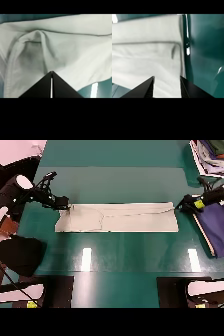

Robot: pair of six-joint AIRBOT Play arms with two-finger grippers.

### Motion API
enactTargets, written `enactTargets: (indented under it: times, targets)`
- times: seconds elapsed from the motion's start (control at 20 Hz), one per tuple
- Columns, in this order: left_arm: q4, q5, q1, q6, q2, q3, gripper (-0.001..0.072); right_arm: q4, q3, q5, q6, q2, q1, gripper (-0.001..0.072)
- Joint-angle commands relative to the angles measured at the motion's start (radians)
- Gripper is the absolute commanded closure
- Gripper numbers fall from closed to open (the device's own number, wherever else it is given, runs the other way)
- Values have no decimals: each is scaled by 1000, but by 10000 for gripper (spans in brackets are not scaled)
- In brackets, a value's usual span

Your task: Fold the shirts.

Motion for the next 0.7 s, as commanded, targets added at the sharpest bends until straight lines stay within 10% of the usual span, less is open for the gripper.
enactTargets:
  times: [0.0,0.35,0.4,0.5,0.65]
  targets:
    - [-94,-37,-7,1,-1,10,677,54,-122,-18,-18,-3,-81,324]
    - [-127,158,-189,-76,-15,10,677,223,-254,-151,-131,-19,-18,330]
    - [-129,190,-219,-85,-24,10,677,224,-238,-146,-136,-26,1,377]
    - [-160,256,-281,-91,-55,15,678,224,-200,-135,-162,-25,35,696]
    - [-179,276,-367,-92,-149,88,678,226,-116,-86,-172,25,60,698]
